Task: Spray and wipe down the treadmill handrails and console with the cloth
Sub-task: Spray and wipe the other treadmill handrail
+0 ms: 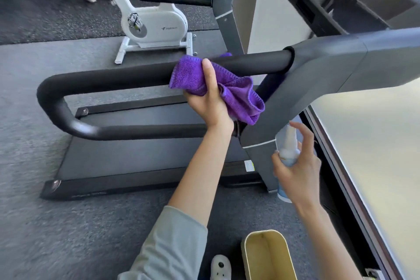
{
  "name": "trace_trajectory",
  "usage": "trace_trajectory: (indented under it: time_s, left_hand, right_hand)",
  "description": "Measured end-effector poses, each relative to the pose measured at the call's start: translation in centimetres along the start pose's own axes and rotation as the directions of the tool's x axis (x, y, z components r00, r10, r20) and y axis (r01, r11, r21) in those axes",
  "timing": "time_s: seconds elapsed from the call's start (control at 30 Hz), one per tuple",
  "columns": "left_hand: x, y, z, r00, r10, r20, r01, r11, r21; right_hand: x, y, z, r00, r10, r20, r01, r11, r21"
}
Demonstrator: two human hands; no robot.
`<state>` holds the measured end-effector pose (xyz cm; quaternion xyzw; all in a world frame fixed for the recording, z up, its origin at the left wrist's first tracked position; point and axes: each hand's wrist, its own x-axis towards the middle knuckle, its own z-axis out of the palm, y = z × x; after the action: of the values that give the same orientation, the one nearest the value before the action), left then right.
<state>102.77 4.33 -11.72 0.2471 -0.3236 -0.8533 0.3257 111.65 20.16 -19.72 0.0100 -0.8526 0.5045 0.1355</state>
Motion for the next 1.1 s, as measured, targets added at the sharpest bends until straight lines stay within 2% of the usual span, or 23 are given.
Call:
trace_trajectory:
  time_s: [0.1,0.17,0.23,0.3,0.4,0.47,0.53,0.6,0.7,0.73,0.8,0.87,1.0,1.1]
  left_hand:
    - [2.9,3.0,-4.4,0.992,0.112,0.056,-0.119,0.983,0.139]
    - [4.7,4.9,-7.9,0.978,0.158,0.139,-0.195,0.928,0.318]
    - [6.2,6.4,-11.2,0.961,0.182,0.207,-0.267,0.804,0.531]
    - [7.8,8.3,-14.5,0.947,0.209,0.246,-0.322,0.636,0.701]
    - [10.3,11.3,-17.2,0.898,0.199,0.393,-0.440,0.371,0.818]
    - [12.0,13.3,-17.8,0.841,0.181,0.510,-0.537,0.152,0.830]
    - [13.9,15.3,-18.1,0.750,0.129,0.649,-0.634,-0.140,0.760]
    - [15.4,16.7,-18.4,0.681,-0.043,0.731,-0.696,-0.346,0.628]
    - [16.6,16.5,-19.6,0.655,-0.368,0.661,-0.728,-0.542,0.420]
    - [16.7,15.8,-20.1,0.649,-0.430,0.628,-0.728,-0.589,0.349]
    - [16.9,14.4,-20.9,0.654,-0.424,0.627,-0.705,-0.641,0.302]
    - [17.3,13.6,-21.2,0.652,-0.339,0.678,-0.686,-0.645,0.336]
    - [16.8,11.6,-21.8,0.590,-0.113,0.800,-0.682,-0.600,0.418]
    - [15.7,10.0,-21.3,0.566,-0.069,0.822,-0.687,-0.590,0.424]
  right_hand:
    - [0.1,-0.7,1.9,0.998,-0.042,0.037,0.043,0.999,-0.006]
    - [0.0,-1.3,3.1,0.995,-0.061,0.074,0.062,0.998,-0.002]
    - [-0.2,-1.7,4.2,0.992,-0.069,0.109,0.069,0.998,0.008]
    - [-0.6,-2.2,5.8,0.986,-0.086,0.144,0.084,0.996,0.022]
    - [-1.2,-2.8,7.6,0.979,-0.101,0.175,0.096,0.995,0.036]
    - [-1.4,-2.9,8.4,0.977,-0.102,0.186,0.099,0.995,0.026]
    - [-1.6,-3.1,9.1,0.979,-0.097,0.181,0.096,0.995,0.013]
    - [-1.7,-3.2,9.7,0.982,-0.076,0.171,0.076,0.997,0.005]
    - [-1.9,-3.7,10.5,0.984,-0.069,0.162,0.069,0.998,0.002]
    - [-1.9,-3.8,10.8,0.984,-0.071,0.161,0.071,0.997,0.002]
    - [-1.9,-4.2,11.3,0.984,-0.073,0.162,0.074,0.997,-0.002]
    - [-1.9,-4.3,11.7,0.985,-0.076,0.157,0.078,0.997,-0.005]
    - [-1.9,-4.4,12.5,0.987,-0.042,0.156,0.044,0.999,-0.008]
    - [-1.9,-4.6,13.4,0.984,-0.032,0.178,0.034,0.999,-0.010]
